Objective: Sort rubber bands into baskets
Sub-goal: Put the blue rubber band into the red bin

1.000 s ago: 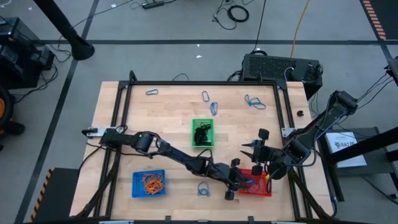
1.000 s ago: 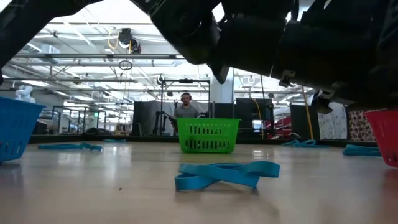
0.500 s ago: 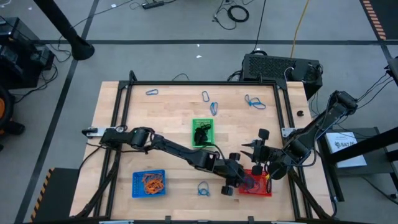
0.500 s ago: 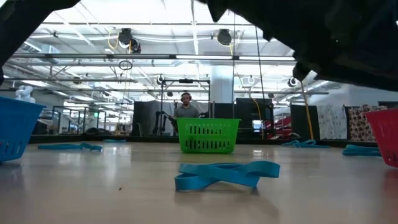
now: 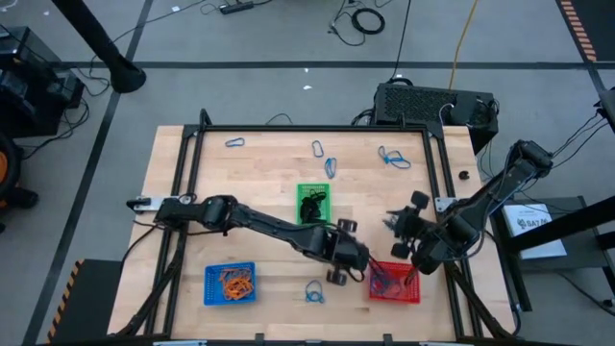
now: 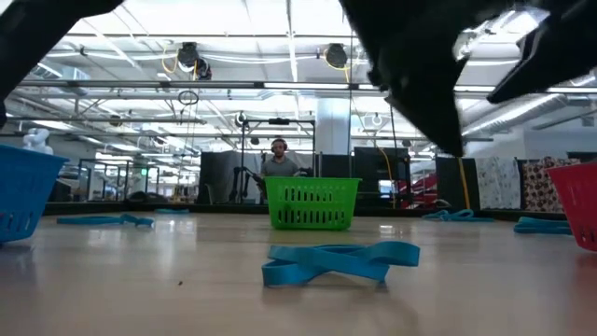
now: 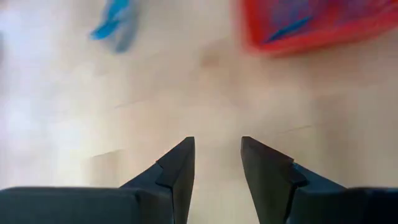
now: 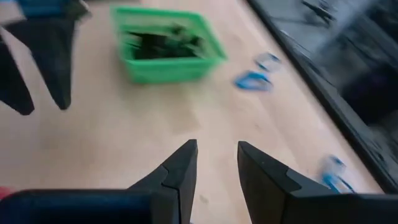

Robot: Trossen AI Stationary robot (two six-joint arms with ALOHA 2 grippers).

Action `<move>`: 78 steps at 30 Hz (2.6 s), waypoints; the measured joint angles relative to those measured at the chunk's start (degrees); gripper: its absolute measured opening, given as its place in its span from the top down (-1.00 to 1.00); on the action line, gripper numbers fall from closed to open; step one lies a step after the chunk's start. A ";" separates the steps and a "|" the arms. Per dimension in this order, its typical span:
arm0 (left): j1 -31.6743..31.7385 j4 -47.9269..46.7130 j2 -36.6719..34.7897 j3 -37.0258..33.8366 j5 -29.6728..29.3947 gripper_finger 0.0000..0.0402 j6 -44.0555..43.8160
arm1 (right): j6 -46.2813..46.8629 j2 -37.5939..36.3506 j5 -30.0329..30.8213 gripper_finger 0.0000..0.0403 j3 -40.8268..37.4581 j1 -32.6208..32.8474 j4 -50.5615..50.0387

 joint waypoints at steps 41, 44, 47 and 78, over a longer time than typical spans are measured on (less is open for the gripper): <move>29.92 30.34 -0.06 -5.24 37.87 0.31 -11.61 | 49.37 -0.90 -0.87 0.46 -4.98 -15.59 -35.46; 29.78 14.75 -5.14 -5.22 26.34 0.31 -4.85 | 45.39 -1.86 -0.84 0.46 -4.55 -21.82 -34.16; 29.79 2.07 -9.11 -5.44 17.98 0.31 -1.26 | 33.99 -3.76 -0.71 0.46 -3.26 -29.07 -28.58; 19.03 44.05 -50.77 -72.12 14.91 0.31 -13.13 | -36.86 19.40 -45.19 0.46 -0.17 -87.15 25.55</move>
